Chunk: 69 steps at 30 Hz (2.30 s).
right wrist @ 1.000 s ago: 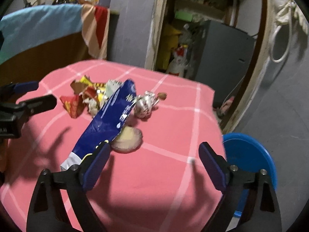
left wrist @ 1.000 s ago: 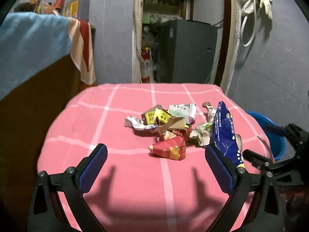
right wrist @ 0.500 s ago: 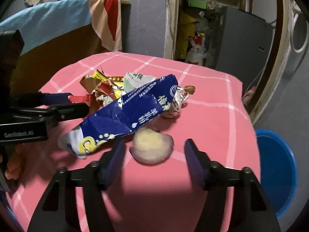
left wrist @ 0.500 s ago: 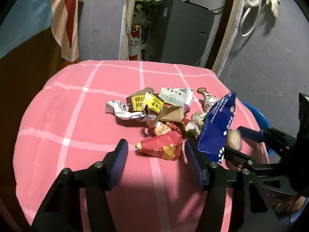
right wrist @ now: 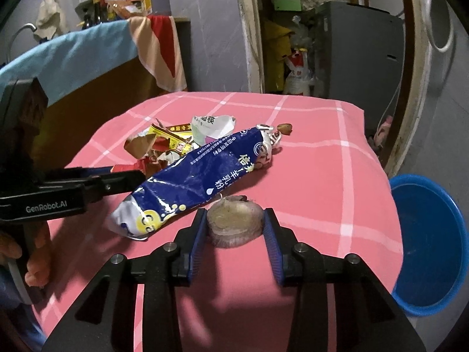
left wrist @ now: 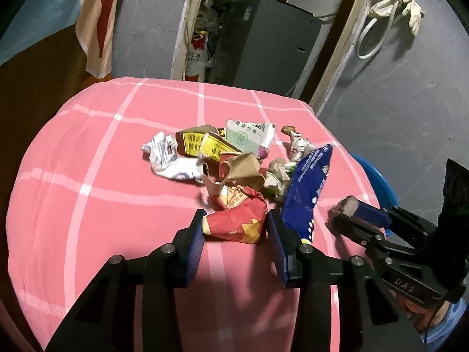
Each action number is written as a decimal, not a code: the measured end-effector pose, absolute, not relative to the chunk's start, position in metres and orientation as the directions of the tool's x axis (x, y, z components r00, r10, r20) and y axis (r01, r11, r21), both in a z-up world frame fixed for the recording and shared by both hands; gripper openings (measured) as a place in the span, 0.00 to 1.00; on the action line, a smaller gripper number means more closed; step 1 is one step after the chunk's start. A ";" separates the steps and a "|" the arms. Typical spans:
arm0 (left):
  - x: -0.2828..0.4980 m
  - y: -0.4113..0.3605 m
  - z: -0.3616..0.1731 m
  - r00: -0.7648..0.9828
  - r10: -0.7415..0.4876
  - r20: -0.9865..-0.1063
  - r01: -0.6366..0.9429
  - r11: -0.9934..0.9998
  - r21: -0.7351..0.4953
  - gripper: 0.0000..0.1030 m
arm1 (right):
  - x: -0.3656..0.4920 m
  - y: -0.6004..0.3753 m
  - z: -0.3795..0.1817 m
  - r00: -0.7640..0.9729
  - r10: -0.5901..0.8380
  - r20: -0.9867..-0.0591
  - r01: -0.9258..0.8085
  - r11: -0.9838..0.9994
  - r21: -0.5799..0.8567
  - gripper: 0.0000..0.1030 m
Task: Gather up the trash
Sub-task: 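Grasp the round tan chip with the right tool while the left tool grasps the red wrapper, then lift both held items and carry them toward the blue bucket, then open the right tool over the bucket while the left tool releases the red wrapper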
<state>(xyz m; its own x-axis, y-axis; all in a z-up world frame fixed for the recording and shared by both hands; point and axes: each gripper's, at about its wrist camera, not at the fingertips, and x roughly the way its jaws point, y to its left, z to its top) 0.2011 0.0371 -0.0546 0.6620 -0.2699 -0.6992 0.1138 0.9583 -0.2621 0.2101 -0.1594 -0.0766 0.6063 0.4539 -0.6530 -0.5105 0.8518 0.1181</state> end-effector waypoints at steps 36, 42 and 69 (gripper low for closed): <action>0.129 -0.009 -0.003 0.817 -0.326 -0.476 0.198 0.933 -0.299 0.08 | 0.137 -0.216 -0.040 0.765 0.465 -0.446 -0.446 0.882 0.155 0.34; 0.132 -0.050 0.032 0.868 -0.370 -0.332 0.301 0.923 -0.240 0.08 | 0.124 -0.247 0.000 0.872 0.399 -0.284 -0.384 0.917 0.108 0.34; 0.251 -0.229 -0.008 0.642 -0.613 -0.460 0.534 0.788 -0.305 0.08 | 0.164 -0.391 -0.020 0.949 0.067 -0.307 -0.018 0.987 0.158 0.35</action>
